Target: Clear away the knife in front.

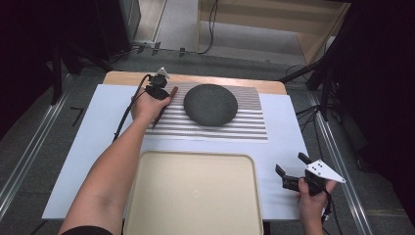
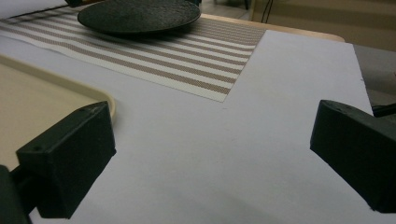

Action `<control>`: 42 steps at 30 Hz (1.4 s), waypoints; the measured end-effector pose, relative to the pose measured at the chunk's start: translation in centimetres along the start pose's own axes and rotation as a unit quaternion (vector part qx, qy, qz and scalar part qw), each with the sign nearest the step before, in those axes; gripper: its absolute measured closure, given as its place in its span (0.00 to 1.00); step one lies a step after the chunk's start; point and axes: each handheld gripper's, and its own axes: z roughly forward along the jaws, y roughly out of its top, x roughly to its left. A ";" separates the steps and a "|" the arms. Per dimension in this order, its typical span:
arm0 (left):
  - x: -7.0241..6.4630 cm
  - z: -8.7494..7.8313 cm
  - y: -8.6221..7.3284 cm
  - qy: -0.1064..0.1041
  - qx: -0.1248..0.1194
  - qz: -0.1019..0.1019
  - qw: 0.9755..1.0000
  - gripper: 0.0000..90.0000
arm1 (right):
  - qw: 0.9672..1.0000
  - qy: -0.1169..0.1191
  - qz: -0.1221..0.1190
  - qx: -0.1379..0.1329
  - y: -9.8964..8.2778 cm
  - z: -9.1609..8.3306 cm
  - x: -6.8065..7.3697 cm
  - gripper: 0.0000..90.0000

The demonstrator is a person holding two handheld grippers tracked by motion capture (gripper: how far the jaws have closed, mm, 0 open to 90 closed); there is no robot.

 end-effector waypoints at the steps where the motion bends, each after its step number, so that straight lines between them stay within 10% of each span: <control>1: 0.1 -0.2 -0.2 -0.002 -0.003 0.000 1.000 0.86 | 1.000 0.000 -0.001 0.000 0.0 0.0 0.0 0.00; 24: -0.7 -4.6 -3.6 -0.034 -0.033 0.052 0.998 0.86 | 1.000 -0.001 -0.001 0.000 0.0 0.0 0.0 0.00; 42: -3.8 -8.0 -7.8 -0.068 -0.063 0.103 0.990 0.86 | 1.000 0.000 0.002 -0.002 0.0 -0.1 0.0 0.00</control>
